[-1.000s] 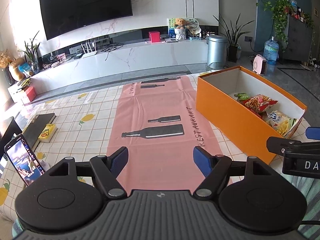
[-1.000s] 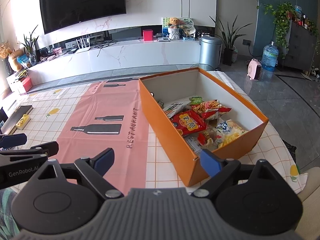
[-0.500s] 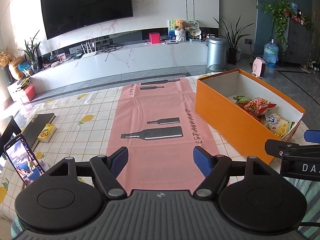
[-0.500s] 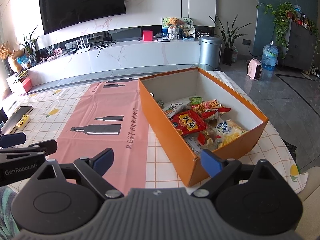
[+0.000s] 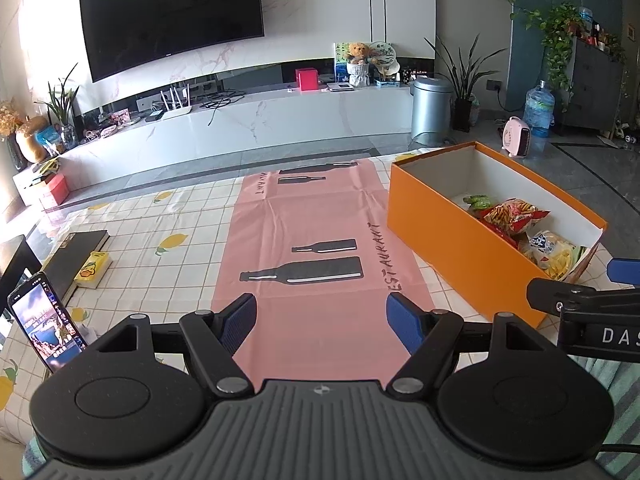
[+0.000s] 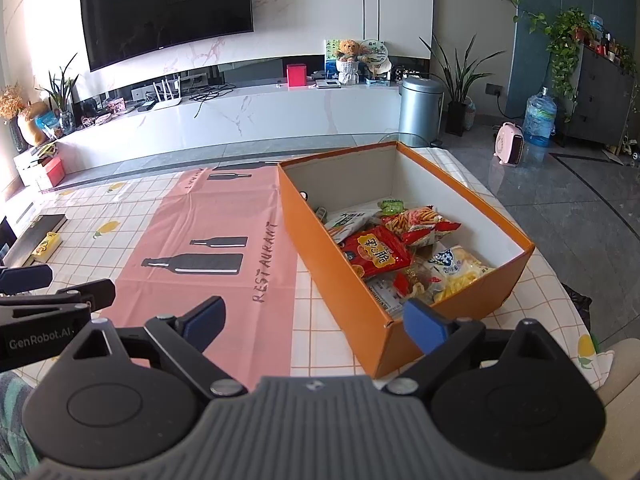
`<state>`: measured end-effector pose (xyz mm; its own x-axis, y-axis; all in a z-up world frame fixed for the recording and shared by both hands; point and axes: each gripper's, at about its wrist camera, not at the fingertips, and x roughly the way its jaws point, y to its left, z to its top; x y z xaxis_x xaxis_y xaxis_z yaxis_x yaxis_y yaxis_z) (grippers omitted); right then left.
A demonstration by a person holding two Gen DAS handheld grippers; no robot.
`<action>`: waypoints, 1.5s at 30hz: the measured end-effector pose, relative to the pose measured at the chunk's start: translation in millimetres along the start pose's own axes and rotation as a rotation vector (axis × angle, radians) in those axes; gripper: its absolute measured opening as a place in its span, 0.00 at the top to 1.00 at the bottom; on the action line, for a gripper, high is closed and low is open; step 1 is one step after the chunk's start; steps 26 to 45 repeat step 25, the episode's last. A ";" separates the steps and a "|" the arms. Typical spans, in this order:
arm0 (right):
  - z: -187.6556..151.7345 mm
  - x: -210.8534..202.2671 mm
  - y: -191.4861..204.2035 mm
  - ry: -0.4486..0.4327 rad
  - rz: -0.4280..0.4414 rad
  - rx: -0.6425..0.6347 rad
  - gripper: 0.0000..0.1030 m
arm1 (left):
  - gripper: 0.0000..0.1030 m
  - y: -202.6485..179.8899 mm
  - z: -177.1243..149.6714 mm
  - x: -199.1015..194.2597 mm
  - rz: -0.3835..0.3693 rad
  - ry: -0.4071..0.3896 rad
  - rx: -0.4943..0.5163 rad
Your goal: Organize snacks
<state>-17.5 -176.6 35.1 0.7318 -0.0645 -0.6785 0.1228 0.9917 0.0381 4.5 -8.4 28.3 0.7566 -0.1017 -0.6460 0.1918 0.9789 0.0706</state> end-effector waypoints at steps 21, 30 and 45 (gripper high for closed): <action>-2.2 3.9 -3.5 0.014 0.010 0.010 0.10 | 0.16 -4.4 0.9 -1.5 -0.006 0.001 0.014; -2.2 4.0 -3.5 0.015 0.011 0.010 0.09 | 0.16 -4.1 0.9 -1.9 -0.005 0.000 0.010; -2.2 4.0 -3.5 0.015 0.011 0.010 0.09 | 0.16 -4.1 0.9 -1.9 -0.005 0.000 0.010</action>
